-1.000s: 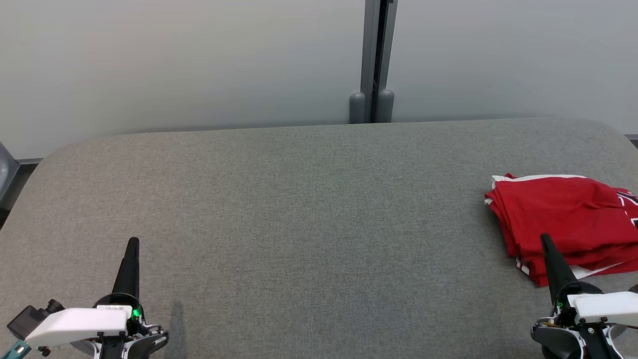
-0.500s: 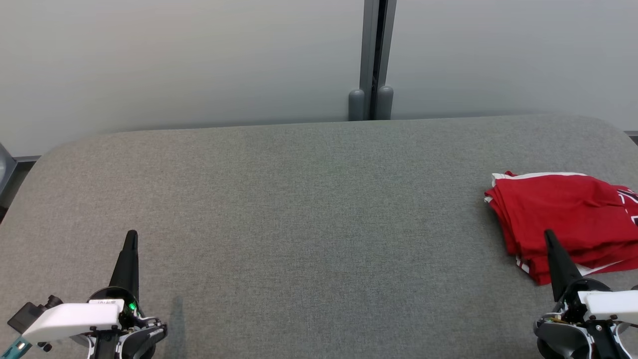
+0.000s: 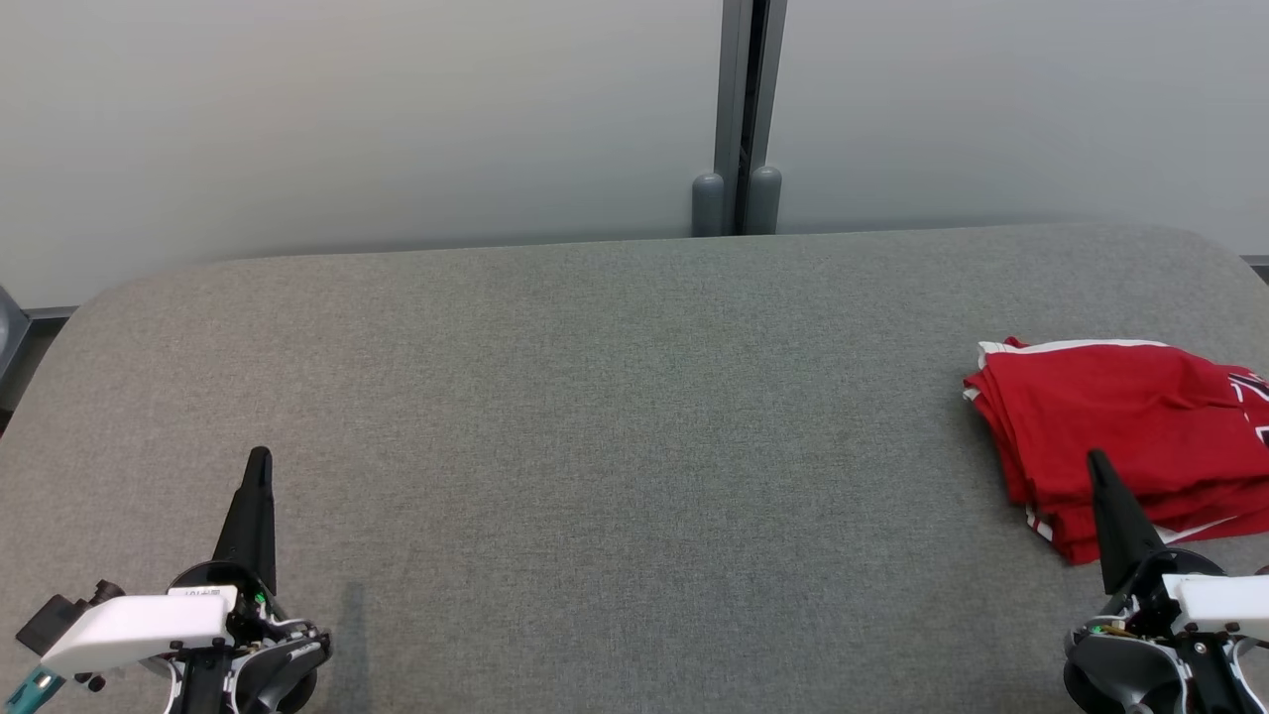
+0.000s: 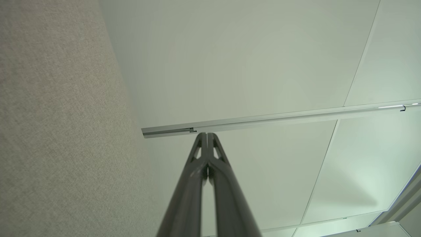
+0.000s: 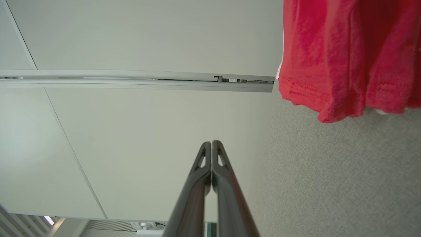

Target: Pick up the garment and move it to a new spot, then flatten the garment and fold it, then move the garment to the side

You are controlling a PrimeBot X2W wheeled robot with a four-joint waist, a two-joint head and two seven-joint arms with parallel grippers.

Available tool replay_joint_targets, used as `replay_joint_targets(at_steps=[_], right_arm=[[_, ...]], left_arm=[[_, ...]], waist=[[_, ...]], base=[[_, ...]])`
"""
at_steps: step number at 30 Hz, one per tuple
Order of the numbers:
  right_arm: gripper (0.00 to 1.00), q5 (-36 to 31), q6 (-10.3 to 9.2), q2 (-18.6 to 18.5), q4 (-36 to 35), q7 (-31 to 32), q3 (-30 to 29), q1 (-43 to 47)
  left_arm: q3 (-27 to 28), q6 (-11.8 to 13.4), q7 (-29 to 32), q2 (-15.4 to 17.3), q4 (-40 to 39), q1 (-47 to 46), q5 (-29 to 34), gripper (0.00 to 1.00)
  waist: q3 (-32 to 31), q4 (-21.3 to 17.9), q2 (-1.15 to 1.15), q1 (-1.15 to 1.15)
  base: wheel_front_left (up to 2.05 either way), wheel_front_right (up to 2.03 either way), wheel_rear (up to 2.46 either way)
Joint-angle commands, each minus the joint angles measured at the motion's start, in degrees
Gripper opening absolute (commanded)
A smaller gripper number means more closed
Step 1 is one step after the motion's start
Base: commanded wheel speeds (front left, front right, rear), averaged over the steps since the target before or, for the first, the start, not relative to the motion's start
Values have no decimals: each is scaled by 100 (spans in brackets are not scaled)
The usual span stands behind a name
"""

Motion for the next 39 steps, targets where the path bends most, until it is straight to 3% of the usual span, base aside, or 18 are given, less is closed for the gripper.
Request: replay_joint_targets(at_steps=[1,39], right_arm=[[0,13,2,-21,-14,21,-8,-50],[0,13,2,-21,-15,20,-6,-50]], left_arm=[[25,-42,22,15,-18,-60,-5,0],[22,-43,20,15,-20,-59,-6,0]], waist=[[0,0,0,0],[0,0,0,0]], base=[[0,0,0],[0,0,0]])
